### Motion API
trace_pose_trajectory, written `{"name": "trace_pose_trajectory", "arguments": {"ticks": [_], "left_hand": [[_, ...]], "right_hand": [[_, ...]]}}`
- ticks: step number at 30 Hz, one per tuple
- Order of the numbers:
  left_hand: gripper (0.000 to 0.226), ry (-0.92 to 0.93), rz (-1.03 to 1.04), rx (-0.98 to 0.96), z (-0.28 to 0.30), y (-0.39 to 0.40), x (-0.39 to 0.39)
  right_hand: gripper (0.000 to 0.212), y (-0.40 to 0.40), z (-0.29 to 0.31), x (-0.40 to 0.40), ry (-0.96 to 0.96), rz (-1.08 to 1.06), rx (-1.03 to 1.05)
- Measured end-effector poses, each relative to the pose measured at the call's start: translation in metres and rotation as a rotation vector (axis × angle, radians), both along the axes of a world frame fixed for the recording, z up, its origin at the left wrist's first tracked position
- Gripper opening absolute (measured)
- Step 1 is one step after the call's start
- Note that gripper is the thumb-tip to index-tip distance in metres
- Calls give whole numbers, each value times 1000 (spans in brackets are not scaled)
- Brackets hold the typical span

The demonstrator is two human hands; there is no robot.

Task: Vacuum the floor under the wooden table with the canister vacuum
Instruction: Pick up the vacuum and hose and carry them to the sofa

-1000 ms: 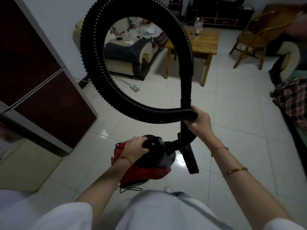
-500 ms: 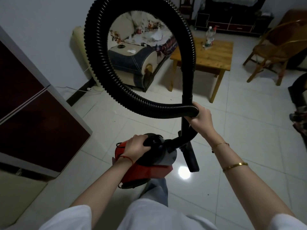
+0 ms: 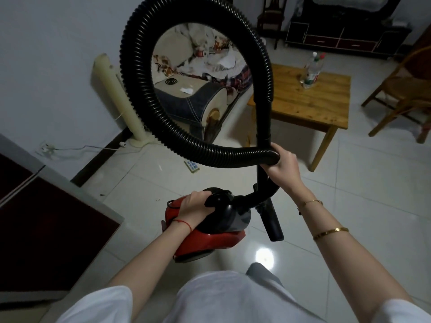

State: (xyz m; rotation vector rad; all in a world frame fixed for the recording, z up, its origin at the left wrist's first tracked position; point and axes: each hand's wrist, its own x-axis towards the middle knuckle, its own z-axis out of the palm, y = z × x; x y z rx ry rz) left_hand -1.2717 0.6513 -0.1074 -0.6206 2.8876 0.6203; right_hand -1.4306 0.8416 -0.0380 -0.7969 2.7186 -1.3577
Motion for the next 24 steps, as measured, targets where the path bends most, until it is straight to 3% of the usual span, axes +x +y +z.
{"name": "trace_pose_trajectory", "arguments": {"ticks": [8,14,24], "left_hand": [[15,-41,17,-53,-12,-52,-146],[31,18,95,-21,-25,-80,-250],[22,-23,179,49,-39,-130,-419]], "right_hand": [[38,-58,-11,-156,-49,32,-14],[35,-98,-22,-280,-109,118,-49],[43,-165,-38,-462,-151,175,-15]]}}
